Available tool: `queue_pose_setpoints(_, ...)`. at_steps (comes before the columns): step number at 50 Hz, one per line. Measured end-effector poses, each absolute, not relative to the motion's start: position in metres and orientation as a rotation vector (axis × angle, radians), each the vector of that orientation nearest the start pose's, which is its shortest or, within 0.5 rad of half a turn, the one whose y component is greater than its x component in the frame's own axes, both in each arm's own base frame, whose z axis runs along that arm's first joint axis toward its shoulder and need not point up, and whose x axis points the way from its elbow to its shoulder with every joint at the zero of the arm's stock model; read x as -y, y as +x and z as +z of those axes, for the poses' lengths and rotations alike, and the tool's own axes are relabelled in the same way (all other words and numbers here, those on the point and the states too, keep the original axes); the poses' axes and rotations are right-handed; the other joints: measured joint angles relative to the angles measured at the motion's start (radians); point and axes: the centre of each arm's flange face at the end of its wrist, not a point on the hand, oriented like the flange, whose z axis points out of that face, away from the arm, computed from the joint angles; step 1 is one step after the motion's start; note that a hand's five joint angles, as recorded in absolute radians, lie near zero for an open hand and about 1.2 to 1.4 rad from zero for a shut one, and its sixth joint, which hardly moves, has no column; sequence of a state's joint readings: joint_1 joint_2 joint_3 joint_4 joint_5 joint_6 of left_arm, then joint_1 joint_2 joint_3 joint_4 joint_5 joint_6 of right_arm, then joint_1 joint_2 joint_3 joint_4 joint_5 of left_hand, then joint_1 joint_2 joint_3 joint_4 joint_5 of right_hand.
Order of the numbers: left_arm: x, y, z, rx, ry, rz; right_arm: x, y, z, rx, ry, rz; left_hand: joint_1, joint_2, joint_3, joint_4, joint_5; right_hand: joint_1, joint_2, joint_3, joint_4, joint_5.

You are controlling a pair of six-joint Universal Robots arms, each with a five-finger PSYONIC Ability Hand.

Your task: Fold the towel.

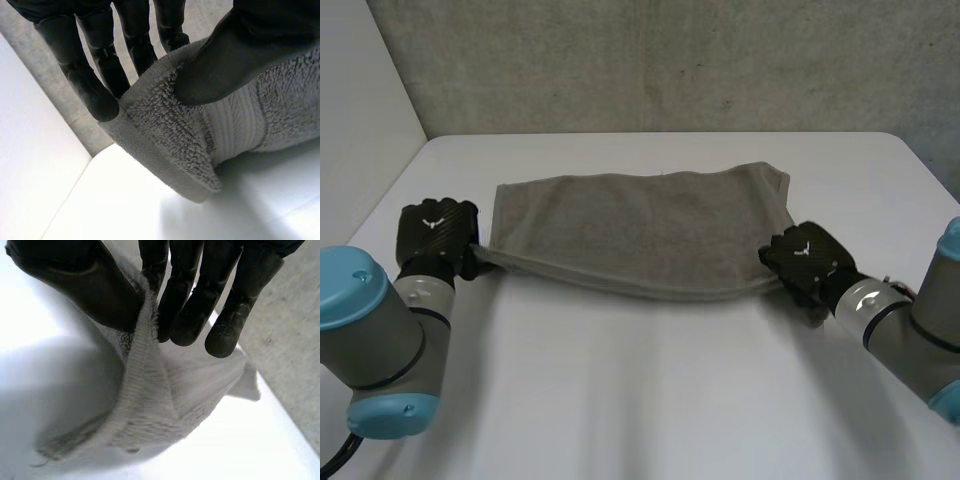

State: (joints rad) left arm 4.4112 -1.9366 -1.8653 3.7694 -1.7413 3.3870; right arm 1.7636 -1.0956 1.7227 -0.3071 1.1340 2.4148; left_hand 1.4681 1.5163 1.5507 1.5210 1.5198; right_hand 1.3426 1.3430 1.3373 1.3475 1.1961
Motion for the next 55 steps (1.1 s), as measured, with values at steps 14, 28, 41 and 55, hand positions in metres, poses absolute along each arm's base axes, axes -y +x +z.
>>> queue_pose_setpoints(14, 0.302, -0.201, 0.164, -2.143, 0.354, -2.123, 0.308, 0.221, 0.125, -2.236, -1.331, -1.911, 0.0, 0.0, 0.0, 0.0, 0.0, -0.769, -0.751, -0.752, -0.769, -0.827)
queue_pose_setpoints(28, 0.302, -0.198, 0.162, -2.149, 0.347, -2.109, 0.319, 0.209, 0.129, -2.339, -1.183, -1.966, 0.0, 0.0, 0.0, 0.0, 0.0, -0.769, -0.773, -0.768, -0.776, -0.791)
queue_pose_setpoints(41, 0.3, -0.198, 0.162, -2.153, 0.349, -2.106, 0.328, 0.201, 0.136, -2.348, -1.049, -1.962, 0.0, 0.0, 0.0, 0.0, 0.0, -0.007, -0.011, 0.002, 0.0, -0.024)
queue_pose_setpoints(55, 0.286, -0.195, 0.23, -1.978, 0.309, -2.295, 0.327, 0.178, 0.262, -2.08, -0.962, -2.32, 0.0, 0.0, 0.0, 0.0, 0.0, -0.007, -0.011, 0.002, 0.0, -0.024)
